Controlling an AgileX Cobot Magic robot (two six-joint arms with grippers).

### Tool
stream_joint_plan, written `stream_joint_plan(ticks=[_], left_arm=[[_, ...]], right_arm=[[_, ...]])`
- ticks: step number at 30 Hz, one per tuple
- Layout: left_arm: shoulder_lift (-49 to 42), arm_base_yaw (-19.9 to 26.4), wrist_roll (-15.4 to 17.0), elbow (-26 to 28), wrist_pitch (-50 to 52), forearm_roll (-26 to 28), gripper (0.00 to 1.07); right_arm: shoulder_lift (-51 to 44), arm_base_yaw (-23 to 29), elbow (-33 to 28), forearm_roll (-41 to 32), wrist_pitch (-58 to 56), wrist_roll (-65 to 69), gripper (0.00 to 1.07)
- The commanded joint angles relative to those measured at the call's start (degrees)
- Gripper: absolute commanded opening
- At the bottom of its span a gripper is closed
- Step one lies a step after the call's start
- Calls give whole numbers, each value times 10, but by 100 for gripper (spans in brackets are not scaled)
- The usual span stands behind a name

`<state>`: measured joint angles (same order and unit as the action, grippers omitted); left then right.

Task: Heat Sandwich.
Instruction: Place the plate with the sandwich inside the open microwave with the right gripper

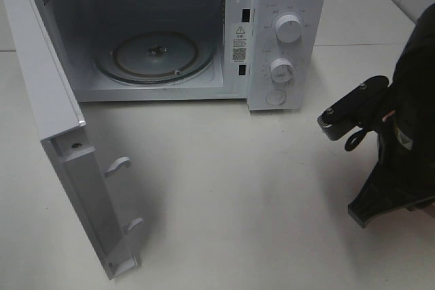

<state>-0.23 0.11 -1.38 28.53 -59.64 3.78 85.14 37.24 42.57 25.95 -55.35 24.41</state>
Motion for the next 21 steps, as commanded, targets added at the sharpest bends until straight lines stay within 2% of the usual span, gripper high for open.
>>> stream_joint_plan(ticks=[1, 21], left_arm=[[-11, -1, 1, -2, 3, 1, 100], [-11, -1, 1, -2, 3, 1, 100]], right_arm=[[-4, 20, -2, 14, -10, 3, 0], [-4, 136, -2, 20, -8, -20, 0]])
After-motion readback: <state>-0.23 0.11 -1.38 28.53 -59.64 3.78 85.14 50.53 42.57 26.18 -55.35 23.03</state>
